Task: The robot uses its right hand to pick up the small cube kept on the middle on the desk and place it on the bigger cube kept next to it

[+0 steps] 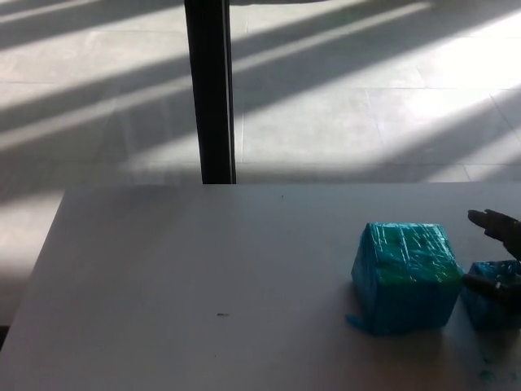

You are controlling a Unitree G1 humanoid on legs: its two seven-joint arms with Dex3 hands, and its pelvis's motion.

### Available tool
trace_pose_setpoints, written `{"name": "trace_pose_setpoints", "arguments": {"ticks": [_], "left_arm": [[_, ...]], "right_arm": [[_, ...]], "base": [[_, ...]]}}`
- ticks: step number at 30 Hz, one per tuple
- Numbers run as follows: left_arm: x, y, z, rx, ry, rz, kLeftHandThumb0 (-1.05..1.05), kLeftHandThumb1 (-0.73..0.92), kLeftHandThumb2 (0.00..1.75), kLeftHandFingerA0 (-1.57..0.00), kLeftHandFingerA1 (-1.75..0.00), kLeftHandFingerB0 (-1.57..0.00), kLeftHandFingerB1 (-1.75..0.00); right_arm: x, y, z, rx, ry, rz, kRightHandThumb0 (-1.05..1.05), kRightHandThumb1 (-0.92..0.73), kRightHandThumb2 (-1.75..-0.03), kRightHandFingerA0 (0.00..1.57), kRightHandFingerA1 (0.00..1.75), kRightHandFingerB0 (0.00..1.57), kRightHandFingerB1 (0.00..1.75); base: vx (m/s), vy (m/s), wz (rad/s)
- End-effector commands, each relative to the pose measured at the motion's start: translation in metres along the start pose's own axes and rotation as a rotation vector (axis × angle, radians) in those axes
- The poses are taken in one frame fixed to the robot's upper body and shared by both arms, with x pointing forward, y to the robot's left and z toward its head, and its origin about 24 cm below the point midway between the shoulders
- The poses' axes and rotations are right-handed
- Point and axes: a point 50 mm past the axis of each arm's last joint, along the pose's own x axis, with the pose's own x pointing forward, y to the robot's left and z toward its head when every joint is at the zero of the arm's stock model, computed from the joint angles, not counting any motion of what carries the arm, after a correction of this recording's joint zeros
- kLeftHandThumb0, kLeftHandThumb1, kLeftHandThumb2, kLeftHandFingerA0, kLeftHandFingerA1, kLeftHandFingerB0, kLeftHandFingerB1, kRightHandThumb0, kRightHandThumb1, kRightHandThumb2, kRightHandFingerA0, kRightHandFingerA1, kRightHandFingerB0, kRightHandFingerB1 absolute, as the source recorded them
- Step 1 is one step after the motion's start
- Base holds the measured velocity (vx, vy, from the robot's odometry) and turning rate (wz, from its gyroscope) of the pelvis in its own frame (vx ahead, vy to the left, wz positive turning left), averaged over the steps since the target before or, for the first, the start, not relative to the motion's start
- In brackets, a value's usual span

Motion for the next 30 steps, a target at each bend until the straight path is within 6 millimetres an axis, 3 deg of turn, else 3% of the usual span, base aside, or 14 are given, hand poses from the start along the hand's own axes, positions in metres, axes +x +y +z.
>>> {"name": "trace_pose_setpoints", "arguments": {"ticks": [1,2,3,11,16,20,21,23,24,28,30], "left_arm": [[-0.003,0.008,0.003,0.008,-0.005,0.022,-0.87,0.68,0.73,-0.37,-0.57,-0.35,-0.45],[-0.003,0.008,0.003,0.017,-0.002,0.022,-0.87,0.64,1.07,-0.35,-0.62,-0.28,-0.51],[-0.003,0.008,0.003,0.005,-0.001,0.022,-0.85,0.76,0.63,-0.36,-0.57,-0.38,-0.44],[-0.002,0.008,0.003,0.029,0.002,0.026,-0.85,0.79,0.64,-0.42,-0.56,-0.4,-0.43],[-0.002,0.008,0.002,0.003,-0.004,0.014,-0.85,0.77,0.64,-0.35,-0.57,-0.38,-0.44],[-0.001,0.005,0.004,-0.026,0.0,0.014,-0.83,0.76,0.63,-0.37,-0.56,-0.39,-0.43],[0.0,0.004,0.002,-0.033,0.005,0.017,-0.84,0.61,1.05,-0.37,-0.63,-0.29,-0.51],[-0.001,0.004,0.002,-0.038,0.007,0.013,-0.86,0.62,1.06,-0.35,-0.62,-0.28,-0.51],[-0.001,0.004,0.002,-0.01,0.01,0.014,-0.84,0.78,0.64,-0.28,-0.51,-0.37,-0.41],[-0.001,0.005,0.002,-0.017,0.004,0.011,-0.85,0.77,0.63,-0.29,-0.54,-0.38,-0.43],[-0.001,0.005,0.002,-0.035,0.002,0.007,-0.84,0.76,0.64,-0.25,-0.53,-0.35,-0.43]], "right_arm": [[-0.002,0.004,-0.011,-0.076,0.042,0.08,-0.79,-0.48,-0.75,0.0,0.0,0.11,0.24],[-0.002,0.004,-0.009,-0.084,0.044,0.087,-0.8,-0.49,-0.76,0.0,0.0,0.09,0.25],[-0.002,0.004,-0.008,-0.089,0.043,0.09,-0.8,-0.49,-0.76,0.0,0.0,0.09,0.25],[0.001,0.004,-0.001,-0.097,0.013,0.111,-0.78,-0.49,-0.77,0.0,0.0,0.1,0.27],[0.005,0.011,0.0,-0.105,-0.001,0.125,-0.87,-0.51,-0.81,0.0,0.0,0.16,0.31],[0.009,0.011,-0.005,-0.148,0.037,0.121,-0.76,-0.47,-0.75,0.0,0.0,0.11,0.31],[0.01,0.011,-0.009,-0.159,0.045,0.117,-0.77,-0.46,-0.73,0.0,0.0,0.12,0.31],[0.01,0.011,-0.013,-0.181,0.055,0.116,-0.76,-0.45,-0.71,0.0,0.0,0.12,0.31],[0.009,0.01,-0.026,-0.242,0.117,0.128,-0.69,-0.43,-0.69,0.0,0.0,0.14,0.35],[0.01,0.009,-0.034,-0.273,0.15,0.135,-0.46,-0.47,-0.62,0.0,0.0,0.21,0.35],[0.01,0.01,-0.038,-0.291,0.164,0.138,-0.49,-0.46,-0.67,0.0,0.0,0.21,0.39]], "base": [[0.0,0.0,0.0],[0.0,0.0,0.0],[0.0,0.0,0.0],[0.0,0.0,0.0],[0.0,0.0,0.0],[0.0,0.0,0.0],[0.0,0.0,0.0],[0.0,0.0,0.0],[0.0,0.0,0.0],[0.0,0.0,0.0],[0.0,0.0,0.0]]}}
